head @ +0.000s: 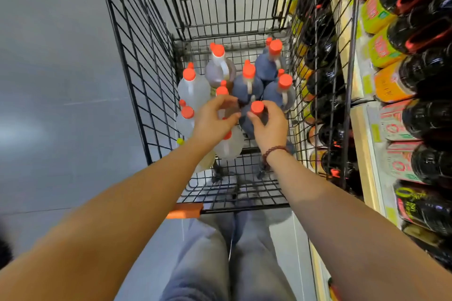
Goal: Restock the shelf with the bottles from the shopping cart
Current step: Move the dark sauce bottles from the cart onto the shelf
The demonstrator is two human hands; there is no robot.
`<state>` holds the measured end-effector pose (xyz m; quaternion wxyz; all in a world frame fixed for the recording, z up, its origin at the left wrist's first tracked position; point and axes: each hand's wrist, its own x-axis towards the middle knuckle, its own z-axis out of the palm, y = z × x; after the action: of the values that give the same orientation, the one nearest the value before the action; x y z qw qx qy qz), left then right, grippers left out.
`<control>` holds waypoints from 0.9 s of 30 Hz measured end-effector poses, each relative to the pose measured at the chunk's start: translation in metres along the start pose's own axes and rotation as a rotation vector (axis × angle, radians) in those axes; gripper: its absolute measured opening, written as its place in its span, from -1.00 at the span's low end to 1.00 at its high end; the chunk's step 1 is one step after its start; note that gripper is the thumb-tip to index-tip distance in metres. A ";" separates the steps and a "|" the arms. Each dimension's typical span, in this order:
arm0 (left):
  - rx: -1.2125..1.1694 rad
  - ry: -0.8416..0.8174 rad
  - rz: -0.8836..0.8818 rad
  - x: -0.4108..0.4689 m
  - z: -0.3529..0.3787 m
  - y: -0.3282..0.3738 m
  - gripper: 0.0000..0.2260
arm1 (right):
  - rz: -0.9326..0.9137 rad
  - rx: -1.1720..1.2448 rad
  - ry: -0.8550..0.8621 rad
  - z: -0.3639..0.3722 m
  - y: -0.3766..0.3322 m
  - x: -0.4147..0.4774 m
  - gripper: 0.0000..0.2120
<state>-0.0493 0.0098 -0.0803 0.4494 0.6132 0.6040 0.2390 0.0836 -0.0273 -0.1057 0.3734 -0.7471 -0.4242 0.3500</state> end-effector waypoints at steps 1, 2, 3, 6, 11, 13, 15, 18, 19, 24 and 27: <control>-0.008 0.012 0.004 -0.003 -0.001 0.002 -0.74 | -0.016 -0.004 -0.012 -0.001 0.001 -0.001 -0.81; -0.014 0.030 0.008 -0.006 -0.002 0.003 -0.75 | -0.031 -0.009 -0.022 -0.001 0.002 -0.002 -0.80; -0.025 0.045 0.013 -0.009 -0.003 0.004 -0.77 | -0.043 -0.017 -0.029 -0.003 0.003 -0.003 -0.80; -0.035 0.054 0.016 -0.014 -0.008 0.000 -0.80 | -0.078 -0.025 -0.045 -0.010 0.003 -0.007 -0.80; -0.082 0.061 0.011 -0.017 -0.018 0.007 -0.79 | -0.121 0.004 -0.014 -0.032 -0.021 -0.013 -0.79; -0.107 0.058 0.013 -0.016 -0.024 0.020 -0.79 | -0.152 -0.008 0.003 -0.045 -0.035 -0.013 -0.76; -0.108 0.028 0.027 -0.015 -0.032 0.038 -0.79 | -0.166 -0.002 0.035 -0.060 -0.051 -0.014 -0.75; -0.138 -0.010 0.081 -0.012 -0.044 0.069 -0.71 | -0.187 0.045 0.103 -0.087 -0.082 -0.018 -0.75; -0.153 -0.032 0.095 -0.011 -0.048 0.081 -0.69 | -0.200 0.061 0.119 -0.098 -0.094 -0.020 -0.75; -0.238 -0.199 0.160 -0.008 -0.065 0.151 -0.62 | -0.301 0.118 0.258 -0.154 -0.159 -0.028 -0.77; -0.228 -0.270 0.243 -0.010 -0.071 0.196 -0.62 | -0.364 0.170 0.323 -0.189 -0.198 -0.035 -0.90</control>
<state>-0.0070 0.0452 0.1208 0.5606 0.6530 0.4292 0.2740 0.1546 -0.0370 0.1606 0.5545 -0.6705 -0.4559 0.1876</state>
